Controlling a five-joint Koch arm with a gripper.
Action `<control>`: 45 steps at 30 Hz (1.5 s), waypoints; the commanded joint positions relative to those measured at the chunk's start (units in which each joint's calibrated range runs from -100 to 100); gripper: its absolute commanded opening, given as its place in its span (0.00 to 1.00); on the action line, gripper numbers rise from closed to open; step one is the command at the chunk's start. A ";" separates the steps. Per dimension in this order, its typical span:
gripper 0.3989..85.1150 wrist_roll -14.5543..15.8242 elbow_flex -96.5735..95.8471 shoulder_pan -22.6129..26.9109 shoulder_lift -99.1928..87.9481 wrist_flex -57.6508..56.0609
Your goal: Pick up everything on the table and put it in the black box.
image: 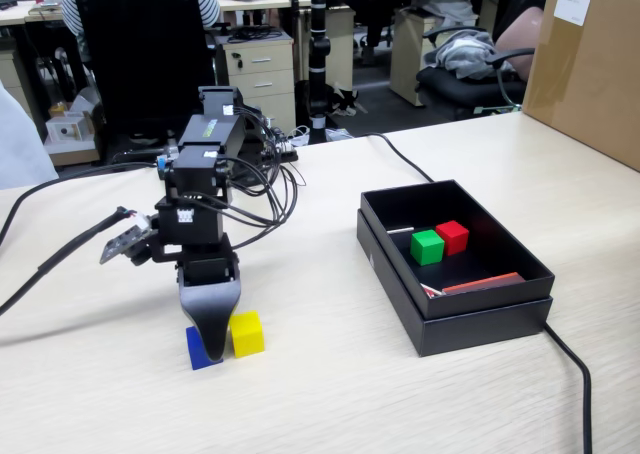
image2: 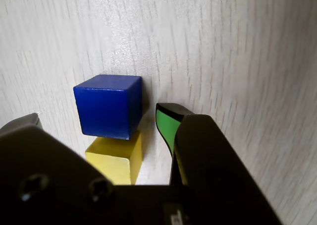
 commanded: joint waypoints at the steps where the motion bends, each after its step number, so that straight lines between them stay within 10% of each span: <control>1: 0.54 -0.34 5.64 -0.24 -0.52 -0.29; 10: 0.52 -0.44 6.36 -1.17 1.66 -0.29; 20: 0.12 -0.44 5.28 -1.47 -0.64 -0.29; 28: 0.12 -0.29 -6.87 -1.90 -33.80 -4.00; 35: 0.12 4.74 -18.84 7.96 -58.70 -7.03; 45: 0.12 13.77 -12.31 23.35 -46.07 -6.94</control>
